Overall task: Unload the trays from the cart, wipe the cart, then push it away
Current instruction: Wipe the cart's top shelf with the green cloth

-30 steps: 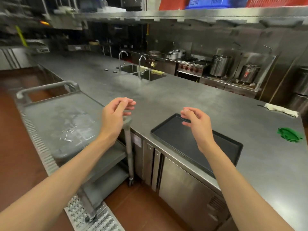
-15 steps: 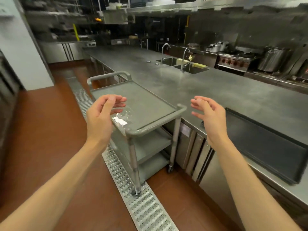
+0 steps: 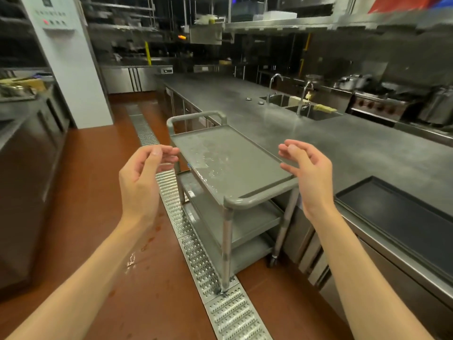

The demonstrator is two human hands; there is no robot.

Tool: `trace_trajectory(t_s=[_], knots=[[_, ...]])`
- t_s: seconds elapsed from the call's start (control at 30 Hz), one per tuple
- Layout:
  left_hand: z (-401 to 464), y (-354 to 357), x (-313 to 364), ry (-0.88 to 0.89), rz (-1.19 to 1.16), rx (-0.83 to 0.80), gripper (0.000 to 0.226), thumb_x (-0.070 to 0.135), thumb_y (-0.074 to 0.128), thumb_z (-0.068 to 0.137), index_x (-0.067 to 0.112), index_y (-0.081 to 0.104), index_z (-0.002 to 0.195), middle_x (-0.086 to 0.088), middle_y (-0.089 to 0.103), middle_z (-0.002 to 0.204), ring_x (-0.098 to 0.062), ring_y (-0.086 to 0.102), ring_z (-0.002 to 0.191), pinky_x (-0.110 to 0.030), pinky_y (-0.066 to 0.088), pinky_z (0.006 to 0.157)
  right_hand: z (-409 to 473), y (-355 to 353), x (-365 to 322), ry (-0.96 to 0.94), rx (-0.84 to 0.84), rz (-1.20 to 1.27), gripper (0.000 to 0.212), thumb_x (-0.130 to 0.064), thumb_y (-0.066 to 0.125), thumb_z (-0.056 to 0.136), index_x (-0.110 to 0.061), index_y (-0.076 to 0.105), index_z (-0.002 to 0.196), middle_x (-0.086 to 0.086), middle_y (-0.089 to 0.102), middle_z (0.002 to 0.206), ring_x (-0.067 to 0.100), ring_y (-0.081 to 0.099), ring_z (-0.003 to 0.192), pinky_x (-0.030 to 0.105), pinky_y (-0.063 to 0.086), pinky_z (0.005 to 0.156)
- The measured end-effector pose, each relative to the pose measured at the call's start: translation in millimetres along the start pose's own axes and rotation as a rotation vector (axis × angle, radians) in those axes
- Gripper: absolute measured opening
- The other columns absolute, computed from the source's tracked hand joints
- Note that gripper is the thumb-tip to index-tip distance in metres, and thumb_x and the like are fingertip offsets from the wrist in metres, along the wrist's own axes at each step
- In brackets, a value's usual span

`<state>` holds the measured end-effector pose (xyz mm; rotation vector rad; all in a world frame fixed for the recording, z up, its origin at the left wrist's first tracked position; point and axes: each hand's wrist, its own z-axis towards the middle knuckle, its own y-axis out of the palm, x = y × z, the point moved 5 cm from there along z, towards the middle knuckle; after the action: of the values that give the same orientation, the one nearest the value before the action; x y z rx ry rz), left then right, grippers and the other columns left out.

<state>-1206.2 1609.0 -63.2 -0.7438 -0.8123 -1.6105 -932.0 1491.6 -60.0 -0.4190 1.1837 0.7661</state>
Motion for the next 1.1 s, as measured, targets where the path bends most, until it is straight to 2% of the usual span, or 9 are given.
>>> trace_trajectory(t_s=[0.2, 0.33, 0.5, 0.7, 0.8, 0.9, 1.1], knots=[[13, -1, 0, 0.016, 0.009, 0.045, 0.026, 0.018, 0.043, 0.100, 0.011, 0.069, 0.099, -0.014, 0.072, 0.101, -0.035, 0.068, 0.094, -0.053, 0.053, 0.087, 20, 8, 0, -0.009, -0.032, 0.008, 0.013, -0.019, 0.058, 0.097, -0.023, 0.069, 0.104, 0.005, 0.073, 0.110, 0.019, 0.068, 0.109, 0.045, 0.055, 0.097], [26, 1, -7, -0.011, 0.011, 0.038, 0.029, 0.018, 0.042, 0.101, 0.007, 0.067, 0.108, -0.013, 0.072, 0.103, -0.031, 0.069, 0.095, -0.052, 0.054, 0.087, 25, 14, 7, 0.003, -0.029, 0.000, 0.015, -0.019, 0.058, 0.098, -0.020, 0.070, 0.106, 0.004, 0.074, 0.109, 0.018, 0.069, 0.108, 0.046, 0.055, 0.097], [35, 9, -27, -0.027, -0.019, -0.023, 0.030, 0.018, 0.042, 0.101, 0.006, 0.066, 0.115, -0.014, 0.072, 0.103, -0.031, 0.069, 0.095, -0.051, 0.054, 0.088, 23, 12, 13, 0.008, 0.044, -0.019, 0.027, -0.034, 0.061, 0.083, -0.021, 0.070, 0.106, 0.005, 0.075, 0.109, 0.020, 0.068, 0.110, 0.045, 0.055, 0.097], [39, 36, -42, -0.063, -0.078, -0.127, 0.031, 0.016, 0.040, 0.102, 0.005, 0.064, 0.118, -0.013, 0.071, 0.104, -0.032, 0.068, 0.094, -0.045, 0.055, 0.086, 4, -9, 17, 0.018, 0.145, -0.040, 0.029, -0.035, 0.061, 0.081, -0.021, 0.071, 0.104, 0.008, 0.075, 0.109, 0.022, 0.068, 0.109, 0.044, 0.056, 0.096], [35, 62, -42, -0.073, -0.120, -0.197, 0.031, 0.014, 0.039, 0.103, 0.001, 0.063, 0.120, -0.017, 0.070, 0.106, -0.033, 0.068, 0.095, -0.041, 0.056, 0.084, -5, -31, 12, 0.015, 0.215, -0.067, 0.028, -0.033, 0.062, 0.083, -0.019, 0.071, 0.106, 0.009, 0.075, 0.110, 0.025, 0.068, 0.109, 0.045, 0.055, 0.097], [20, 100, -38, -0.084, -0.148, -0.282, 0.032, 0.016, 0.040, 0.102, 0.002, 0.063, 0.119, -0.016, 0.070, 0.107, -0.033, 0.068, 0.096, -0.043, 0.056, 0.084, -16, -66, 2, 0.000, 0.281, -0.092, 0.025, -0.028, 0.062, 0.088, -0.017, 0.070, 0.109, 0.008, 0.074, 0.110, 0.023, 0.068, 0.109, 0.043, 0.055, 0.097], [-49, 224, 2, -0.067, -0.273, -0.512, 0.035, 0.024, 0.041, 0.098, 0.006, 0.064, 0.117, -0.013, 0.071, 0.106, -0.031, 0.067, 0.099, -0.045, 0.055, 0.087, -57, -195, -37, -0.049, 0.501, -0.164, 0.013, -0.020, 0.061, 0.096, -0.020, 0.070, 0.105, 0.006, 0.074, 0.110, 0.019, 0.068, 0.109, 0.044, 0.055, 0.097]])
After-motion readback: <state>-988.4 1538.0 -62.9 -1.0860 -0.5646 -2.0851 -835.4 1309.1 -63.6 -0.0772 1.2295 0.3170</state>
